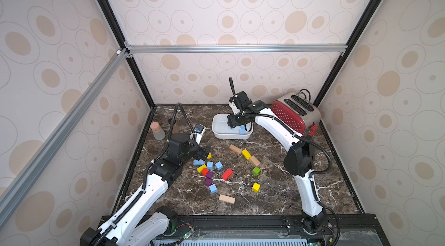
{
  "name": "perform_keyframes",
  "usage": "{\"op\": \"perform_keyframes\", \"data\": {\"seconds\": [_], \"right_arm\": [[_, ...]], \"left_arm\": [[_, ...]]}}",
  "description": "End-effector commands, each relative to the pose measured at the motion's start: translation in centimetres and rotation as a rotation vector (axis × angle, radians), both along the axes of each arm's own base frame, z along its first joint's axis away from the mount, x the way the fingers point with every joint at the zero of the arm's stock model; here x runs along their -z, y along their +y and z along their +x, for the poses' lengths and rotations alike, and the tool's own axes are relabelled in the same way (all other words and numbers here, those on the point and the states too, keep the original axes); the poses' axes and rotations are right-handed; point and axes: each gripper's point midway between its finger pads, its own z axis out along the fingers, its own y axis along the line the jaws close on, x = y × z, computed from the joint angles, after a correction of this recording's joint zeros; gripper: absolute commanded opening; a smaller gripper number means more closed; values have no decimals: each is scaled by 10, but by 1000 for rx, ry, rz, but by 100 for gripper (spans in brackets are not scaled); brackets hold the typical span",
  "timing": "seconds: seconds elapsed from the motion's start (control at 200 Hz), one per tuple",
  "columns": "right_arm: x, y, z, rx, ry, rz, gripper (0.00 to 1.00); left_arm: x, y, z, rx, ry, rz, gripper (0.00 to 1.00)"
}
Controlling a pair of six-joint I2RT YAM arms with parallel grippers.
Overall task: Pick out the blue building blocks
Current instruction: Place the building block in the storage box.
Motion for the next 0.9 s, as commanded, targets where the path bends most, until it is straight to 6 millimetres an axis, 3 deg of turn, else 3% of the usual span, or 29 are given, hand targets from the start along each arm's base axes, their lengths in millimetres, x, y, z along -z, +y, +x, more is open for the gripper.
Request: {"op": "perform_keyframes", "data": {"seconds": [0.0, 0.401, 0.896], "right_arm": [[12, -10, 12, 15, 16, -16, 0], [41, -32, 56, 109, -8, -23, 0], [79, -23, 91, 163, -57, -17, 0]], "left_arm": [[-14, -5, 11, -1, -44, -42, 99], [16, -12, 23, 5, 13, -46, 99], [32, -5, 22, -26, 44, -13, 99]]}}
